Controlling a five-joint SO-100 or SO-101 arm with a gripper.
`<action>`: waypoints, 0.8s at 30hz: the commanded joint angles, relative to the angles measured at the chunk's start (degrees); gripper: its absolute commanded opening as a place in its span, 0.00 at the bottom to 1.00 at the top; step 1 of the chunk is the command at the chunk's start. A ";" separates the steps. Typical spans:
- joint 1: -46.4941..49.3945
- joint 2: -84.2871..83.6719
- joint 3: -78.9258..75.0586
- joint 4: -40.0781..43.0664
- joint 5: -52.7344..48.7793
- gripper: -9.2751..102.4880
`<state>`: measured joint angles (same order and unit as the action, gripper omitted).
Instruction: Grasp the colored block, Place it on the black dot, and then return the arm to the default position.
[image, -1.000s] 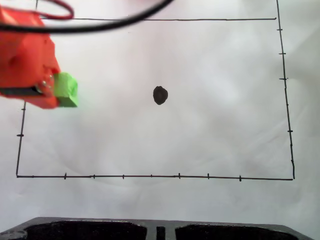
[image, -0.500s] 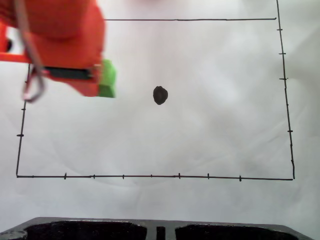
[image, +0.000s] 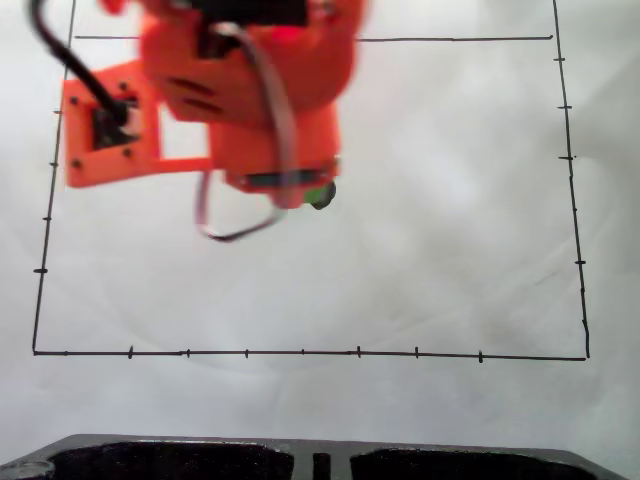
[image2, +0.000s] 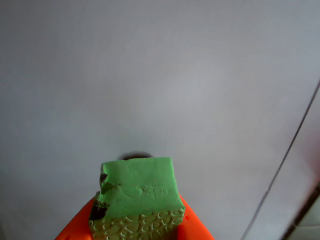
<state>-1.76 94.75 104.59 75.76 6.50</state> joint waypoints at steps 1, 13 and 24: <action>0.35 -0.97 -0.18 -1.32 -0.09 0.14; -0.97 -7.38 0.09 -5.19 -1.32 0.15; -2.64 -9.93 0.00 -5.89 -1.14 0.26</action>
<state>-3.87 84.64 104.59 70.14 5.71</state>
